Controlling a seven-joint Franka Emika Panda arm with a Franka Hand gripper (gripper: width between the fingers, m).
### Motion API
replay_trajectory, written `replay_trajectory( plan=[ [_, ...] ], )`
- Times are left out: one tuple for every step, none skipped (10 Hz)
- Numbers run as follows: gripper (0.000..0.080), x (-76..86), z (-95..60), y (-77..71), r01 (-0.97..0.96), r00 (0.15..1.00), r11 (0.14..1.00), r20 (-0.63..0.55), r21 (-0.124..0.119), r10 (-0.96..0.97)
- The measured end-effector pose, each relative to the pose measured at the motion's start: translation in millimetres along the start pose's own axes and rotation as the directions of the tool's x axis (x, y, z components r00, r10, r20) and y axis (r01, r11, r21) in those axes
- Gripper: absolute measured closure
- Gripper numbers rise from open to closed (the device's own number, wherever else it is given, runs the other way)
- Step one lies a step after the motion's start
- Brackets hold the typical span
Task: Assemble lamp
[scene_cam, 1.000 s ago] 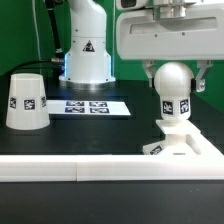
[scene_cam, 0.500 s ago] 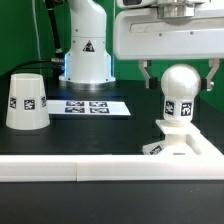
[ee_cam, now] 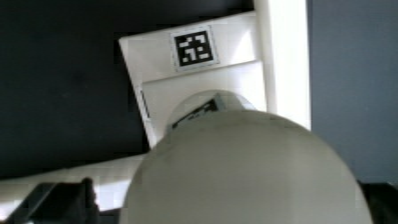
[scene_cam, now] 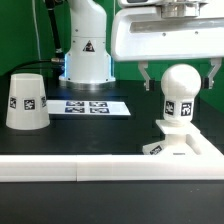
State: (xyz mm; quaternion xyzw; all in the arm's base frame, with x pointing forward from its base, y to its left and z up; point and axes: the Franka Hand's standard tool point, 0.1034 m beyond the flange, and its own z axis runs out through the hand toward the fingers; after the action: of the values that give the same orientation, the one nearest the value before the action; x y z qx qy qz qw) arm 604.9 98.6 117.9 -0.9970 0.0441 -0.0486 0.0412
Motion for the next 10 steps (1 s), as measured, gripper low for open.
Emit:
replay_trajectory(
  plan=[
    [0.0101, 0.0, 0.0, 0.2, 0.065, 0.998, 0.998, 0.0, 0.0, -0.065],
    [0.0101, 0.0, 0.0, 0.2, 0.11, 0.994, 0.994, 0.0, 0.0, -0.11],
    [0.0101, 1.5, -0.5, 0.1, 0.258, 0.966, 0.966, -0.007, -0.013, -0.258],
    [0.0101, 1.6, -0.9, -3.0, 0.356, 0.935, 0.934, -0.003, -0.025, -0.356],
    [0.0101, 1.5, -1.4, -6.7, 0.472, 0.881, 0.881, 0.003, -0.037, -0.472],
    [0.0101, 0.8, -1.1, -8.5, 0.537, 0.843, 0.843, 0.009, -0.035, -0.538],
    [0.0101, -0.5, 0.7, -8.2, 0.629, 0.777, 0.777, 0.029, -0.029, -0.629],
    [0.0101, -0.9, 3.2, -8.4, 0.672, 0.74, 0.74, 0.045, -0.018, -0.671],
    [0.0101, -0.8, 4.7, -8.5, 0.74, 0.672, 0.673, 0.055, -0.011, -0.738],
    [0.0101, 0.3, 4.5, -8.3, 0.79, 0.612, 0.613, 0.062, -0.013, -0.788]
  ],
)
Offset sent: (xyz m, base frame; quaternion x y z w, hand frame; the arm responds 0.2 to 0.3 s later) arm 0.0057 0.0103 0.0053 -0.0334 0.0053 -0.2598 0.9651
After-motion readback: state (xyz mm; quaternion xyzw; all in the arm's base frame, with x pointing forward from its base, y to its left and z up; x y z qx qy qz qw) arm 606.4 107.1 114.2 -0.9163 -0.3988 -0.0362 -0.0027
